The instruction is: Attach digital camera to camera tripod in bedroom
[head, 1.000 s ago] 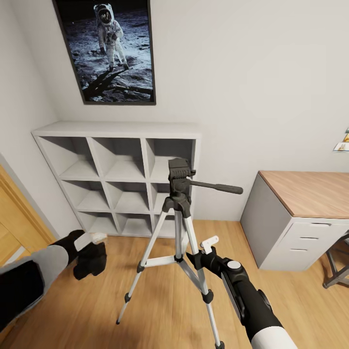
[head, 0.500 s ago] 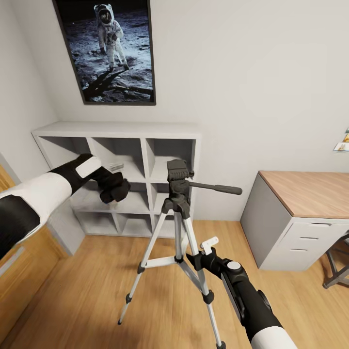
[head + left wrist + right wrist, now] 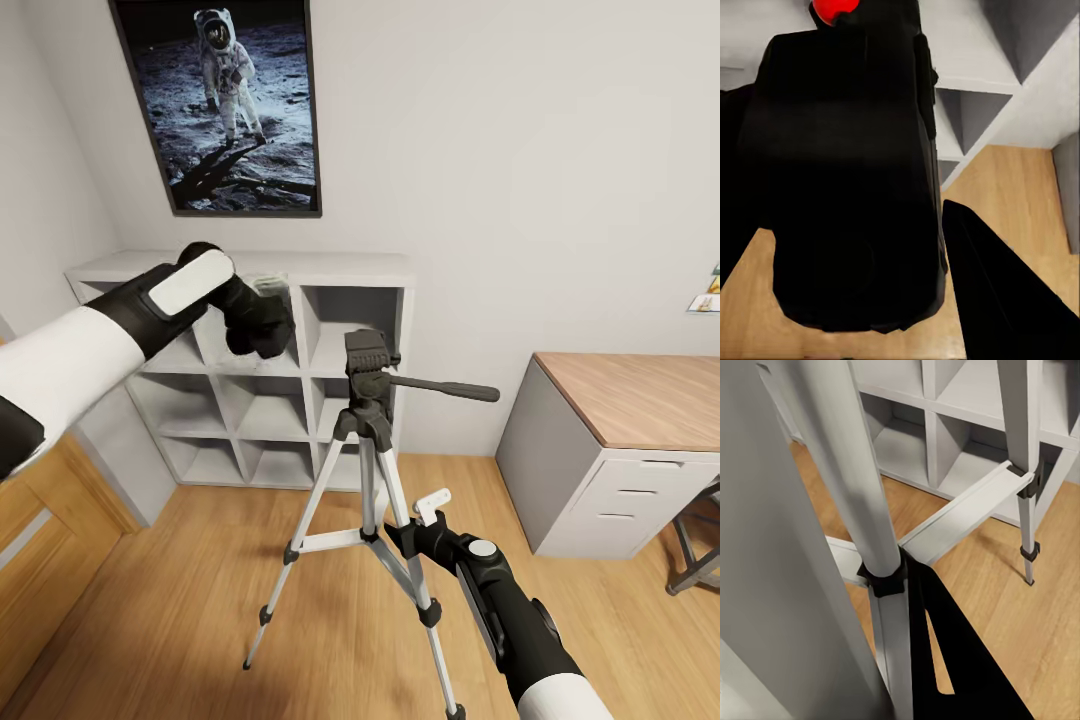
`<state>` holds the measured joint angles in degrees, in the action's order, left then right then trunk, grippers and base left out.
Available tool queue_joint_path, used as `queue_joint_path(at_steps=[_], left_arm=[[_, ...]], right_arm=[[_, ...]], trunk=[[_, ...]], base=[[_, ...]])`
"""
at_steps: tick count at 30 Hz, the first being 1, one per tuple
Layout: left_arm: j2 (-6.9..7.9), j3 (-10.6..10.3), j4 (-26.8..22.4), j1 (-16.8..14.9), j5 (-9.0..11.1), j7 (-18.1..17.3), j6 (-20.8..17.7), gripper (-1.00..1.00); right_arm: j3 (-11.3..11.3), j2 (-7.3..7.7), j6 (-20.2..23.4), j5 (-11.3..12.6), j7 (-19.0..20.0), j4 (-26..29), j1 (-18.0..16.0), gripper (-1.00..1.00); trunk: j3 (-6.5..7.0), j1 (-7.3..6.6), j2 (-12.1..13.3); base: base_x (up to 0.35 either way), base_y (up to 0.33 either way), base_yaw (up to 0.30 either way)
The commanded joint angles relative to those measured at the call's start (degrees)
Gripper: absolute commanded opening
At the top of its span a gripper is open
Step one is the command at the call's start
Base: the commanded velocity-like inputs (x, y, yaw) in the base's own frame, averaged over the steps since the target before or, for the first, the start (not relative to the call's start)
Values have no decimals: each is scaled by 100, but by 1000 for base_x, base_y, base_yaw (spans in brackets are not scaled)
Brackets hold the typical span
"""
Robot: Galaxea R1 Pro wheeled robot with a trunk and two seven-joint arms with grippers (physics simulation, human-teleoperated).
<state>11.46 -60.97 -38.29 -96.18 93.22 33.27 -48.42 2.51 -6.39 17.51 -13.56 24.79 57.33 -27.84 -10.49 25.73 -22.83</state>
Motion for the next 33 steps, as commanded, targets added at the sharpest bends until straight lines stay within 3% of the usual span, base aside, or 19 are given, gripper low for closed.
queue_joint_path(at_steps=[1, 4, 7, 12, 18, 21, 25, 27, 28, 29, 30, 31, 32, 33], left_arm=[[17, 151, -115, -12, 10, 91, -21, -100], [83, 1422, -1050, -14, -87, 212, -24, -100], [107, 1935, -1689, -15, -279, 228, -14, -100], [109, 2143, -1978, -15, -496, 208, -10, -100], [124, 2143, -1996, -15, -598, 149, -19, -100], [134, 2138, -1981, -15, -785, -146, -24, -100], [174, 2126, -1913, -15, -1217, -1165, -21, -100], [207, 2086, -1799, -15, -1679, -2178, -10, -100], [212, 2072, -1756, -15, -1820, -2447, -6, -100], [220, 2048, -1655, -15, -2134, -2995, 7, -100], [223, 2037, -1599, -15, -2300, -3266, 22, -100], [225, 2021, -1484, -15, -2637, -3792, 75, -100], [225, 2015, -1422, -15, -2801, -4047, 118, -100], [222, 2007, -1294, -15, -3116, -4539, 233, -100]], right_arm=[[-5, -5, 33, -59, 44, -71, -2, -100], [-5, -3, 33, -59, 44, -72, -2, -100], [-5, -3, 33, -59, 44, -72, -2, -100], [-5, -3, 35, -59, 47, -72, -2, -100], [-5, 2, 40, -59, 45, -72, -2, -100], [-5, 5, 36, -59, 45, -72, -2, -100], [-5, 5, 34, -59, 45, -72, -2, -100], [-5, 6, 34, -59, 45, -72, -2, -100], [-5, 6, 34, -59, 45, -72, -2, -100], [-5, 6, 33, -59, 44, -72, -2, -100], [-5, 6, 33, -59, 46, -72, -2, -100], [-5, 6, 33, -59, 45, -72, -2, -100], [-5, 6, 33, -59, 45, -72, -2, -100], [-5, 6, 33, -59, 44, -72, -2, -100]], trunk=[[-15, 5, -9], [-15, 5, -9], [-15, 5, -9], [-15, 5, -9], [-15, 5, -9], [-15, 5, -9], [-15, 5, -9], [-15, 5, -9], [-15, 5, -9], [-15, 5, -9], [-15, 5, -9], [-15, 5, -9], [-15, 5, -9], [-15, 5, -9]], base=[[0, 0, 0], [0, 0, 0], [0, 0, 0], [0, 0, 0], [0, 0, 0], [0, 0, 0], [0, 0, 0], [0, 0, 0], [0, 0, 0], [0, 0, 0], [0, 0, 0], [0, 0, 0], [0, 0, 0], [0, 0, 0]])
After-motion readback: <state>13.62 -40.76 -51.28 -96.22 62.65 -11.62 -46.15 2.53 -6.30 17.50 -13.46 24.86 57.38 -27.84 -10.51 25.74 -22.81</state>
